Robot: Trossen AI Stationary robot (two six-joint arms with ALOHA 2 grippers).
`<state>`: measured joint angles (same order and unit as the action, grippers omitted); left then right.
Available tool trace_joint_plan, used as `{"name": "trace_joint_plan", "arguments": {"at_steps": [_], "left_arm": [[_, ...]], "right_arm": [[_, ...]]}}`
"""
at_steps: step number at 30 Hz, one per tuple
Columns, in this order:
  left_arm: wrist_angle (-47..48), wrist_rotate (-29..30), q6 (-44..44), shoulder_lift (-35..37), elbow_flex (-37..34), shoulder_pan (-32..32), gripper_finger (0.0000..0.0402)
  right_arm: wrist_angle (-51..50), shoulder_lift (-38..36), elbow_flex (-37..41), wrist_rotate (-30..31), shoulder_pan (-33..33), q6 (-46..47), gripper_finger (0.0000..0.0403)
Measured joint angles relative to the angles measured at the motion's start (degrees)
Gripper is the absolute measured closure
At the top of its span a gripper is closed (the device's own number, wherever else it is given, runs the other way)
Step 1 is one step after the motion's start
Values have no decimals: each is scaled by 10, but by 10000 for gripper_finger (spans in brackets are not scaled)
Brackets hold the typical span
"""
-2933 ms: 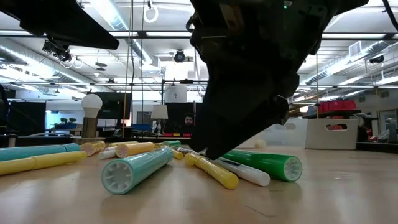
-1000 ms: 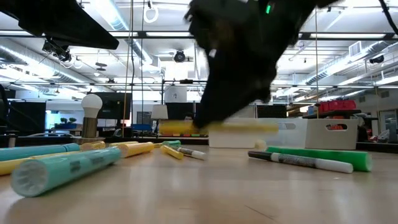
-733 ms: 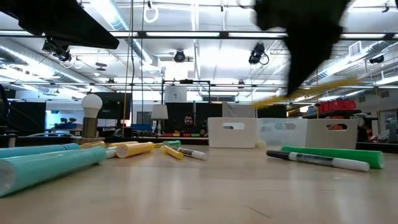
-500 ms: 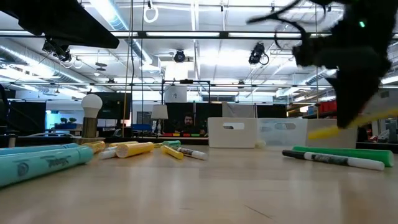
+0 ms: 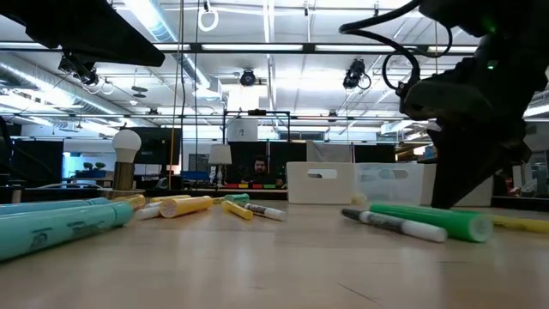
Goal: Pick & Place Markers
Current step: Put the yellow pen into the gray bin
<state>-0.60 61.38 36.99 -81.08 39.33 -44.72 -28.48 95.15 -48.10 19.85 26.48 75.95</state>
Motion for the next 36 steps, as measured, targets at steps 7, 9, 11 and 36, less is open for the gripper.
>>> {"name": "trace_joint_plan", "arguments": {"at_steps": [7, 9, 11, 36], "left_arm": [[-1, 0, 3, 0, 0, 9, 388], [0, -1, 5, 0, 0, 12, 387], [0, -1, 11, 0, 0, 16, 388], [0, -1, 13, 0, 0, 19, 388]], "right_arm": [[-10, -1, 0, 1, 2, -12, 401], [-8, -1, 0, -9, 2, -19, 402], [-10, -1, 0, -9, 2, -23, 398], [22, 96, -3, 135, 104, -104, 255]]}}
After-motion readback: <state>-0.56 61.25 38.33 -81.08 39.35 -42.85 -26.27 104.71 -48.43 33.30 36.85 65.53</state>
